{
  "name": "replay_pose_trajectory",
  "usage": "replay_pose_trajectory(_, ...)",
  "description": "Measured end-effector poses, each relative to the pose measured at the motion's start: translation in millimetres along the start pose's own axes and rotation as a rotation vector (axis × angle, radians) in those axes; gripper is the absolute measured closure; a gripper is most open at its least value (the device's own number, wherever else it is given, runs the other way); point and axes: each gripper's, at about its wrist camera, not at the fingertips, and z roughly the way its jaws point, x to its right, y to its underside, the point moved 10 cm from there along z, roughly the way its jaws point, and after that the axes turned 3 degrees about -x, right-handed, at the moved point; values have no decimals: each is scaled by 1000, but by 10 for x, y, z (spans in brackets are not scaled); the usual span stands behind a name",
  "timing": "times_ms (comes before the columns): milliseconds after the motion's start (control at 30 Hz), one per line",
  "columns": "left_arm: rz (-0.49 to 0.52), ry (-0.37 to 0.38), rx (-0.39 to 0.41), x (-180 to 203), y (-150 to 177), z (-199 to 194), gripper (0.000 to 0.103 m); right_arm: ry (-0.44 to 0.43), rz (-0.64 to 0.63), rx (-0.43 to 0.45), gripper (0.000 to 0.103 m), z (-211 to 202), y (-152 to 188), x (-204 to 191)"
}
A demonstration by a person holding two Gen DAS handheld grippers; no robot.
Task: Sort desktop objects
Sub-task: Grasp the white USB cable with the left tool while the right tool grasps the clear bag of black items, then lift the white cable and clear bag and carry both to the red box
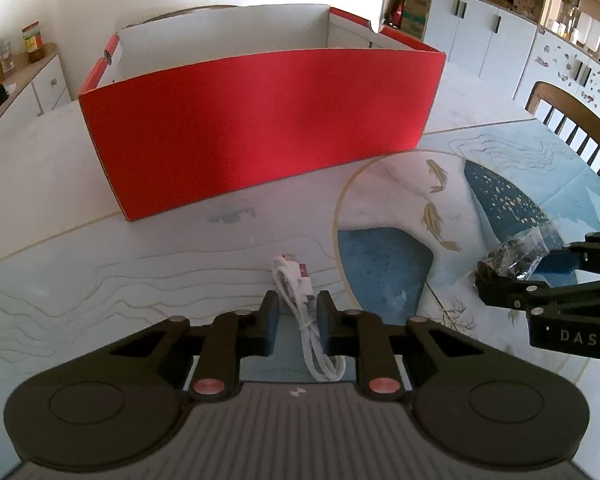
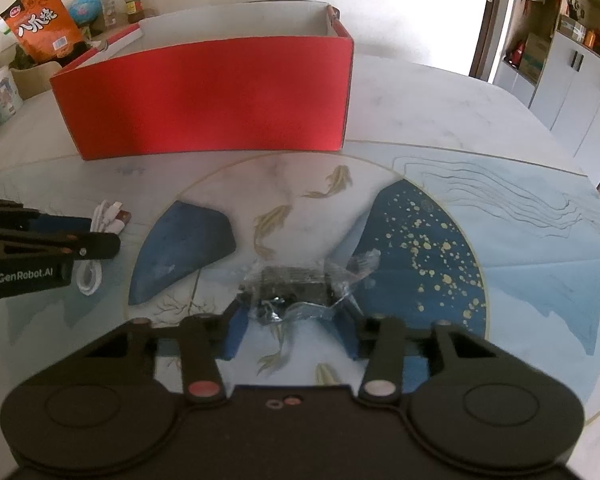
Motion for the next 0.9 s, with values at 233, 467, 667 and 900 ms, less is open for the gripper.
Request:
replay_pose_trajectory(233, -21, 10, 0, -47, -28, -5, 89, -5, 9, 7, 60, -30, -43, -9)
replay_pose_trajectory(467, -30, 17, 16, -78, -63, -54, 90, 0, 9, 21, 61, -91, -97, -29)
replay_pose_trajectory(667, -34, 26, 29, -92, -92, -117, 90, 1, 1, 32, 62, -143, -149, -76)
replay_pose_trajectory(900, -39, 31, 41, -133, -111, -189, 90, 0, -10, 40, 62, -194, -190, -146)
